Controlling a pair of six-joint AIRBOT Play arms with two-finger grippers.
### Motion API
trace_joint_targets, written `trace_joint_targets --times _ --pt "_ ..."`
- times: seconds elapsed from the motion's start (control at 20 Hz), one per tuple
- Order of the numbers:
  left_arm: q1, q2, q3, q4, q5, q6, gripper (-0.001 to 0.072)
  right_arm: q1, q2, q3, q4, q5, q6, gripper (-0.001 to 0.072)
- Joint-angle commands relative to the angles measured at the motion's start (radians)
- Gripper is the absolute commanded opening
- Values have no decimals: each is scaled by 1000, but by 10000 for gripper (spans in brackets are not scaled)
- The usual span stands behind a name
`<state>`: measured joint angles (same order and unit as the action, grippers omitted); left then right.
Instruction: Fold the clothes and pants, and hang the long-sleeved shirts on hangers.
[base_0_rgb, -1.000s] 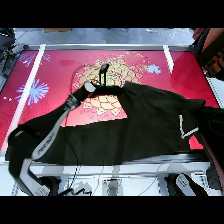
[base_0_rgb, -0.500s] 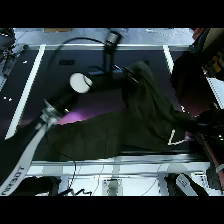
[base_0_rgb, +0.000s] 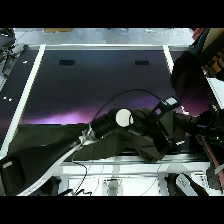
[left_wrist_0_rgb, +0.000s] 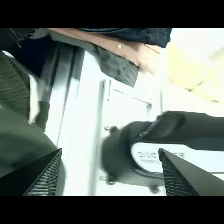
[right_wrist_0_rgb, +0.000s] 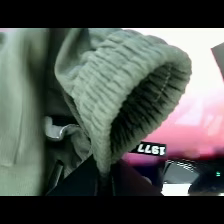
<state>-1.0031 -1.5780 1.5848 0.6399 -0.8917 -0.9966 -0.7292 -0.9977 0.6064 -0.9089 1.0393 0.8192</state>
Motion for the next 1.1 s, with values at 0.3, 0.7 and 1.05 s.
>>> trace_joint_targets --times 0.3,0.7,1.05 --pt "496 -89 -1 137 -18 -209 693 1 0 -1 -16 -39 -1 37" --pt "504 -410 0 -216 -49 -270 705 1 0 -1 -15 -48 0 37" --pt "434 -460 1 -449 -92 -66 405 1 0 -1 -15 -63 0 38"
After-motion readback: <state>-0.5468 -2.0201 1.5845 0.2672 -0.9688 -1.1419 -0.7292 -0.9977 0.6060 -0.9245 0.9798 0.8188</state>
